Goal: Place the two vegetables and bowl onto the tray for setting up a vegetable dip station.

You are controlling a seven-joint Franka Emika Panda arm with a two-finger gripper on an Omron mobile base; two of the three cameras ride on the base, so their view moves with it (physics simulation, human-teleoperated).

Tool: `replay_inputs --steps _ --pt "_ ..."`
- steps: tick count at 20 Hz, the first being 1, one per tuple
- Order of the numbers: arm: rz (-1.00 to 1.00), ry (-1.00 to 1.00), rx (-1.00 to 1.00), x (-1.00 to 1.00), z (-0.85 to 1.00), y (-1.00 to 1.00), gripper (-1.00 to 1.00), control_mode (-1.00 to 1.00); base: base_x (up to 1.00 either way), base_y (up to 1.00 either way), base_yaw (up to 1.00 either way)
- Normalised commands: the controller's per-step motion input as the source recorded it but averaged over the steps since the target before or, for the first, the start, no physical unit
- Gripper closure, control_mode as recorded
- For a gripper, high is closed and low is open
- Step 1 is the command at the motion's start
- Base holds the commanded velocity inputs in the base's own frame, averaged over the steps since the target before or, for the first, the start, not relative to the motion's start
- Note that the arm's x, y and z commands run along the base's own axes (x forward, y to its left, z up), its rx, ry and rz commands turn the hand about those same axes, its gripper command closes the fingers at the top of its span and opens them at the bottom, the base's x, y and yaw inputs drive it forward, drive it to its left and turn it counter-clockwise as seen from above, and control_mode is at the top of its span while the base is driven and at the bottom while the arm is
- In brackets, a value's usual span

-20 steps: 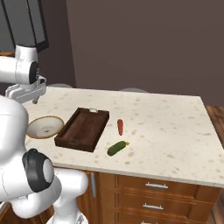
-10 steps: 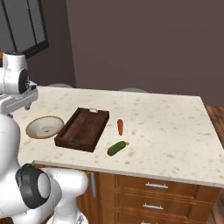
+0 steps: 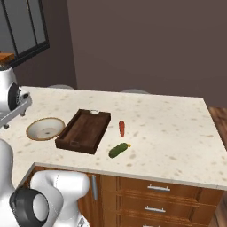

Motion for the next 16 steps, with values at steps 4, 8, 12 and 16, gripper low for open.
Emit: replay_inputs --steps 4,8,12,16 --pt "0.01 -0.22 0.00 -0.04 -0.16 0.07 -1.00 -1.00 0.00 0.00 0.00" --pt "0.00 -0.13 0.00 0.00 -0.13 0.00 -1.00 -1.00 0.00 0.00 0.00" --pt "0.00 0.00 0.00 0.00 -0.16 0.07 -1.00 -1.00 0.00 0.00 0.00" --pt "0.00 0.00 0.00 0.00 -0.20 0.12 -1.00 -1.00 0.00 0.00 0.00"
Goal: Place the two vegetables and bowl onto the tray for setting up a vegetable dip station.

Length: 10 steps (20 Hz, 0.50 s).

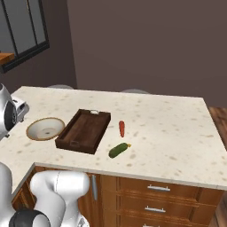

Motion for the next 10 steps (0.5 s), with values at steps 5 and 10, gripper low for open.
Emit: replay_inputs --steps 5,10 --pt "0.00 0.00 -0.02 0.02 -0.17 0.14 -1.00 -1.00 0.00 0.00 0.00" --pt "0.00 0.00 -0.04 0.01 -0.15 0.12 -1.00 -1.00 0.00 0.00 0.00"
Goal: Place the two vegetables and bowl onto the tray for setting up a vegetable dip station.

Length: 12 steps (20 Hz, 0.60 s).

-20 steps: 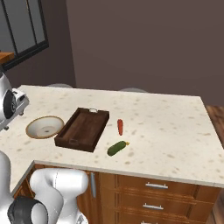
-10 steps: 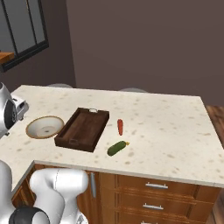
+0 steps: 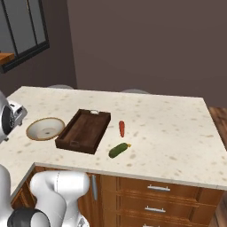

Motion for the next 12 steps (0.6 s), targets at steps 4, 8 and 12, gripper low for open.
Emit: replay_inputs --steps 4,8,12 --pt "-0.01 -0.01 -0.06 0.05 -0.16 0.11 -1.00 -1.00 0.00 0.00 0.00" --pt "-0.01 0.00 -0.02 0.11 -0.19 0.03 -1.00 -1.00 0.00 0.00 0.00" --pt "-0.02 -0.04 -0.04 0.20 -0.21 0.07 -1.00 -1.00 0.00 0.00 0.00"
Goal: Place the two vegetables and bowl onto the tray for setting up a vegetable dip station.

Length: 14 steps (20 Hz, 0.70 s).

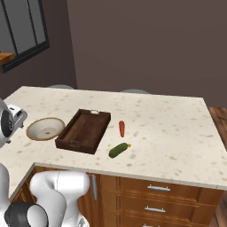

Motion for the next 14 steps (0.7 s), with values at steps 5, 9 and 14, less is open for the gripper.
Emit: replay_inputs --steps 5,9,14 --pt "0.00 -0.01 -0.02 0.28 -0.22 0.01 -1.00 -1.00 0.00 0.00 0.00" --pt "0.00 0.00 0.00 0.27 -0.24 0.04 -1.00 -1.00 0.00 0.00 0.00" --pt "0.00 0.00 0.00 0.30 -0.24 0.10 -1.00 -1.00 0.00 0.00 0.00"
